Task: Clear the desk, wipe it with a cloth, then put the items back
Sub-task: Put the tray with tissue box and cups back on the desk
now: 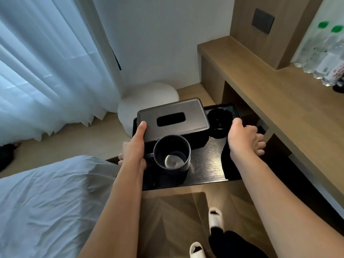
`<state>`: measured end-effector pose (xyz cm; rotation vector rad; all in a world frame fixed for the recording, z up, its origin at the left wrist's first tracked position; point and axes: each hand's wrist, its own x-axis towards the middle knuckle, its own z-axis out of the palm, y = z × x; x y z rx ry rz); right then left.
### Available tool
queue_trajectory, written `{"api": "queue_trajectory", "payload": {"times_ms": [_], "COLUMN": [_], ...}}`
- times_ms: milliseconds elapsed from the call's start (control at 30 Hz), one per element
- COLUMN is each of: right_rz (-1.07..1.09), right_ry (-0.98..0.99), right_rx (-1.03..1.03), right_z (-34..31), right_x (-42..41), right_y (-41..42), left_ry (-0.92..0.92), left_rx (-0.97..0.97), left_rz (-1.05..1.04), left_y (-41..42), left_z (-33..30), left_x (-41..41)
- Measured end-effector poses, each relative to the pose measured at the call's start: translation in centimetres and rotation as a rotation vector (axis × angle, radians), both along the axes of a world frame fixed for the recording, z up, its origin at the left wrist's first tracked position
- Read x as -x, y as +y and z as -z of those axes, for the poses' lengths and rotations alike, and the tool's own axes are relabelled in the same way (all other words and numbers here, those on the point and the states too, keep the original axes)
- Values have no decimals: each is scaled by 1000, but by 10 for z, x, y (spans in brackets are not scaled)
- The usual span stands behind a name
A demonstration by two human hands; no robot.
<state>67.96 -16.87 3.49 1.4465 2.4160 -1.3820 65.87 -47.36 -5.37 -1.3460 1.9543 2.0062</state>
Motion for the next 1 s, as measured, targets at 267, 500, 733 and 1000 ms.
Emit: {"api": "queue_trajectory", "payload": {"times_ms": [267, 500, 733, 1000], "right_rz": [-24, -32, 32, 183], "right_ry": [3, 42, 7, -15], "right_rx": [-15, 22, 20, 17], "right_z": [10, 2, 10, 15], "right_x": [142, 253, 350, 460], "right_y": [-14, -24, -44, -70], "left_ry": [37, 81, 41, 32], "left_rx": [-45, -51, -37, 5], "left_rz": [-93, -58, -21, 129], "left_y": [-1, -8, -32, -46], "left_z": [-10, -32, -18, -28], "left_x": [123, 238, 360, 508]}}
